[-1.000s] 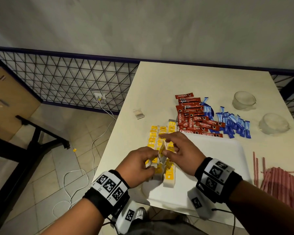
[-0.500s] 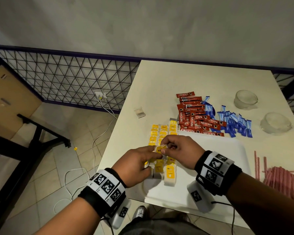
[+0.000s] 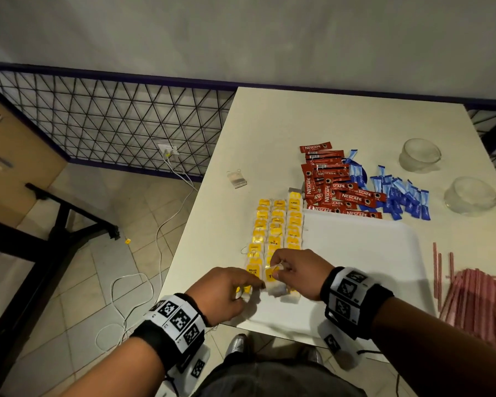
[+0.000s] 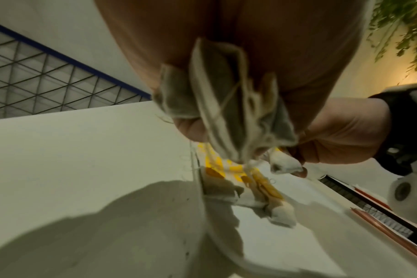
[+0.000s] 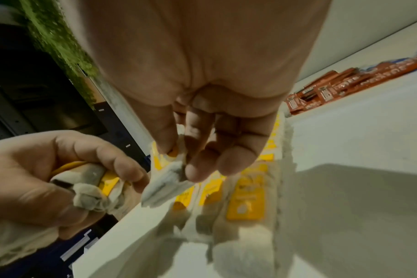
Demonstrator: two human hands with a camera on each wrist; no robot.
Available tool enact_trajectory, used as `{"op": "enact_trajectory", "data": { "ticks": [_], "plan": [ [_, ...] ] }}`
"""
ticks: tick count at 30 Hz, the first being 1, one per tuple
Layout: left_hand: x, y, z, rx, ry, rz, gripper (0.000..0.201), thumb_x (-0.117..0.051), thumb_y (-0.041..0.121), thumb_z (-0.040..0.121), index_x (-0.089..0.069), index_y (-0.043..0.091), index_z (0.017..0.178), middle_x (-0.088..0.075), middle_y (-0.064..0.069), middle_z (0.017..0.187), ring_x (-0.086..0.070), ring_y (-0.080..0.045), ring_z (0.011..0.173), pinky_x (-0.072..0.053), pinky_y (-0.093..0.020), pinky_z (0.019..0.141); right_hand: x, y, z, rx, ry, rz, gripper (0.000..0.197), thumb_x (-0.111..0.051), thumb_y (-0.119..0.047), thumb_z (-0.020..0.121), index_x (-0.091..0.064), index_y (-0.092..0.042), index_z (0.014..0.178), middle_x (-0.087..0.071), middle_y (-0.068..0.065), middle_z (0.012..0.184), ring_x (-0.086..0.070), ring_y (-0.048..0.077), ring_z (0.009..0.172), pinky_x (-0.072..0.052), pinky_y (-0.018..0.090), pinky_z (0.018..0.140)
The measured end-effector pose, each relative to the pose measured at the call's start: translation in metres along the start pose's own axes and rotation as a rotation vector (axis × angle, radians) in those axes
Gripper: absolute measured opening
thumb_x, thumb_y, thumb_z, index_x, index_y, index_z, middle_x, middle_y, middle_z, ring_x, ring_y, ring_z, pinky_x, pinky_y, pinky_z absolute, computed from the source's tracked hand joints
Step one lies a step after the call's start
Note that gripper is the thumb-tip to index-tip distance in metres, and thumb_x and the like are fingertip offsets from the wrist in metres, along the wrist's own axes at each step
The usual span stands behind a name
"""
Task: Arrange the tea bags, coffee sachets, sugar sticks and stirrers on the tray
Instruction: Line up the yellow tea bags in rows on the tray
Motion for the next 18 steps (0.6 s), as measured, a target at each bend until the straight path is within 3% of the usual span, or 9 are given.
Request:
{"op": "enact_trajectory", "data": {
  "ticks": [3,6,10,15,18],
  "plan": [
    [-0.004,-0.019,-0.009,0.061,-0.001,-0.042,0.061,-0.046,0.023,0.063,-0.066,0.037,0.119,-0.066,0.019,0.116,-0.058,0.003,0.102,-0.044,-0.01,0.086,-0.012,0.005,-0.001,-0.035,-0.027,-0.058,0.019,-0.051,-0.027,0.096,-0.057,-0.02,0.112,-0.05,-0.007,0.079,-0.05,0.016,0.079,-0.039,0.026,0.068],
    [-0.004,-0.027,-0.012,0.098,0.012,-0.057,0.062,-0.045,0.024,0.062,-0.066,0.037,0.119,-0.064,0.02,0.118,-0.056,0.006,0.103,-0.039,-0.005,0.086,-0.021,0.008,-0.001,-0.06,-0.014,-0.059,0.014,-0.052,-0.029,0.094,-0.057,-0.023,0.106,-0.051,-0.01,0.079,-0.053,0.017,0.081,-0.044,0.027,0.075],
    [-0.003,-0.03,-0.013,0.099,0.014,-0.067,0.062,-0.044,0.024,0.063,-0.065,0.038,0.119,-0.063,0.021,0.118,-0.055,0.006,0.104,-0.04,-0.007,0.087,-0.034,0.013,0.005,-0.069,-0.01,-0.08,0.002,-0.053,-0.03,0.091,-0.051,-0.031,0.092,-0.054,-0.01,0.085,-0.056,0.019,0.084,-0.044,0.027,0.074],
    [-0.002,-0.032,-0.015,0.091,0.019,-0.068,0.061,-0.045,0.023,0.064,-0.065,0.039,0.12,-0.063,0.022,0.118,-0.053,0.01,0.101,-0.037,-0.003,0.085,-0.044,0.017,0.014,-0.092,-0.03,-0.15,0.003,-0.055,-0.031,0.091,-0.055,-0.032,0.088,-0.054,-0.006,0.089,-0.057,0.021,0.091,-0.043,0.028,0.076],
    [-0.002,-0.033,-0.015,0.091,0.023,-0.074,0.061,-0.045,0.023,0.064,-0.065,0.039,0.119,-0.063,0.022,0.117,-0.053,0.01,0.101,-0.036,-0.002,0.085,-0.043,0.02,0.02,-0.106,-0.013,-0.215,0.012,-0.053,-0.031,0.093,-0.062,-0.024,0.098,-0.056,0.0,0.1,-0.056,0.022,0.099,-0.037,0.027,0.075]
  ]
}}
Point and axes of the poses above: each hand's wrist, its own z-axis towards the middle knuckle, its own x-axis out of the back of the hand, y = z × x, the point moved 7 cm from there along z, towards the middle knuckle
